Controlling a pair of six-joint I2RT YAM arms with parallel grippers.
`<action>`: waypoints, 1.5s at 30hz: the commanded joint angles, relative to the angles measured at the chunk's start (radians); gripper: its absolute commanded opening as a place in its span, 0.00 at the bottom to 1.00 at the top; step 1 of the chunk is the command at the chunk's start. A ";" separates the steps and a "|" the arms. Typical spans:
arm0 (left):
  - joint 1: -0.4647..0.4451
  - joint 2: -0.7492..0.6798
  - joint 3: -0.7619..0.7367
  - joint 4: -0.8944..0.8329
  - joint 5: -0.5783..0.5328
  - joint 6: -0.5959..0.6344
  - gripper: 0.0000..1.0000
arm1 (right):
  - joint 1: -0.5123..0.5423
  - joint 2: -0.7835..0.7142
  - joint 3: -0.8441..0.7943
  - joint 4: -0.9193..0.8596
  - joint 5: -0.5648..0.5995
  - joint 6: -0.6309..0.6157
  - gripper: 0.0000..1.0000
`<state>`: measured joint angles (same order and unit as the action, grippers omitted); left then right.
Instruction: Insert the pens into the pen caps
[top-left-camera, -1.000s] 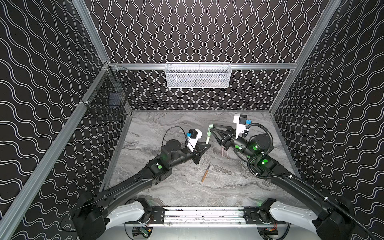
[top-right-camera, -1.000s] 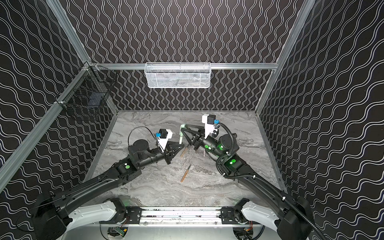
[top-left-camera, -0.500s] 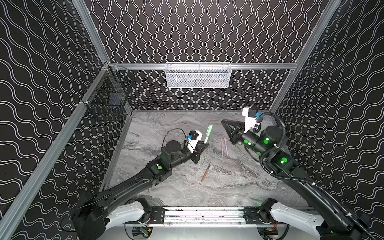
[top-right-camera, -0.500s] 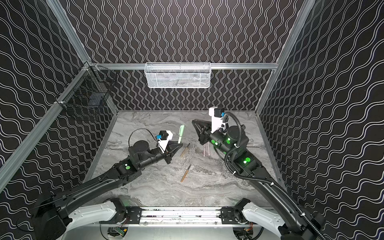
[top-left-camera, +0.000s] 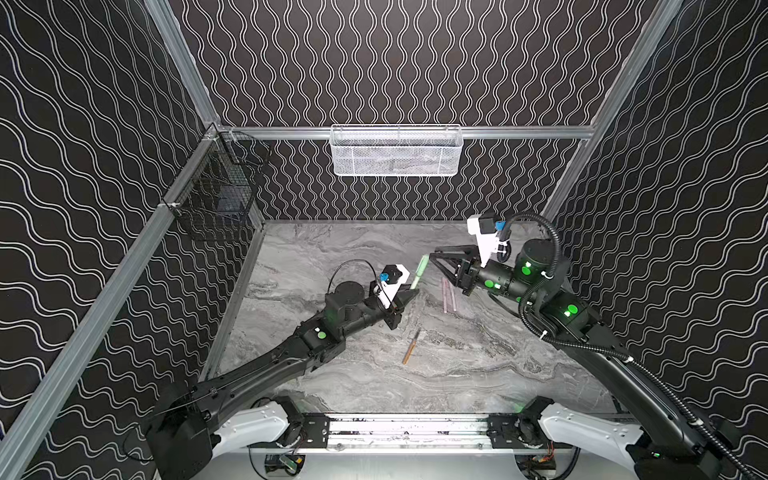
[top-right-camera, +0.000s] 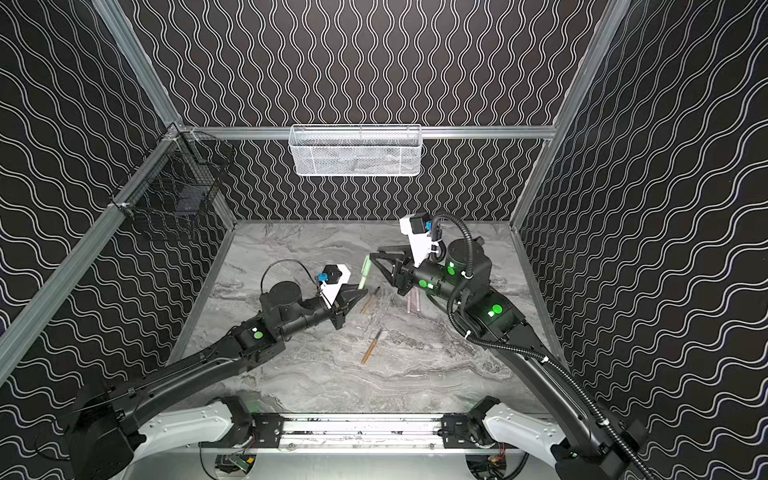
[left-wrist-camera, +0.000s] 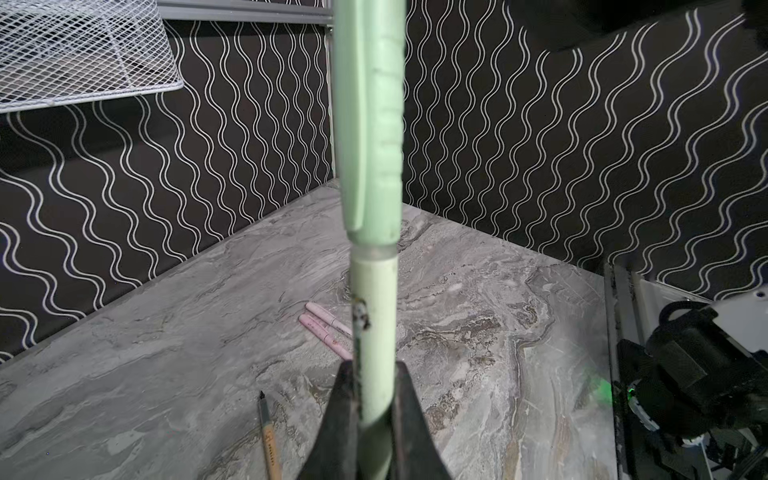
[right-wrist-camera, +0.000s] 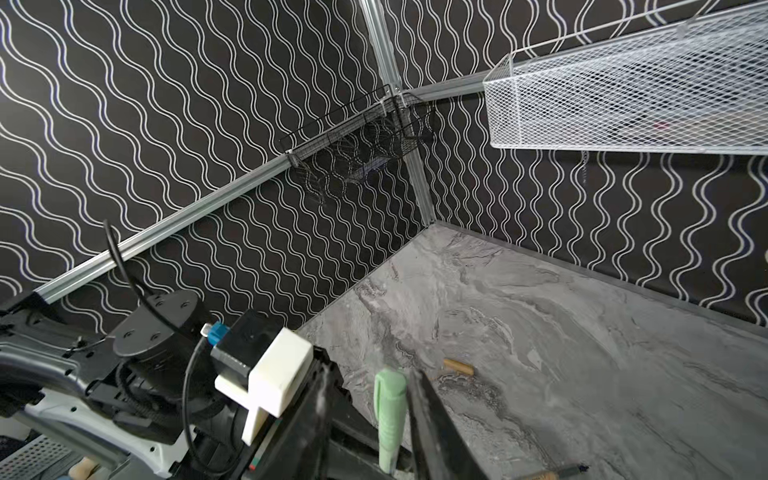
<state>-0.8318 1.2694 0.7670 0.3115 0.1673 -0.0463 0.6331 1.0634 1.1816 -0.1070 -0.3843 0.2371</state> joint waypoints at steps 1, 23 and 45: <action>-0.003 0.002 0.008 0.020 0.019 0.010 0.00 | 0.000 0.016 0.016 0.002 -0.042 -0.015 0.28; -0.003 -0.004 0.014 0.017 0.044 -0.012 0.00 | 0.000 0.043 -0.012 0.021 -0.013 -0.007 0.26; 0.023 -0.029 0.106 0.182 0.047 -0.136 0.00 | 0.005 0.060 -0.020 0.022 -0.058 0.010 0.07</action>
<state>-0.8135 1.2514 0.8455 0.2672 0.2394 -0.1562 0.6350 1.1168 1.1652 0.0273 -0.4168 0.2470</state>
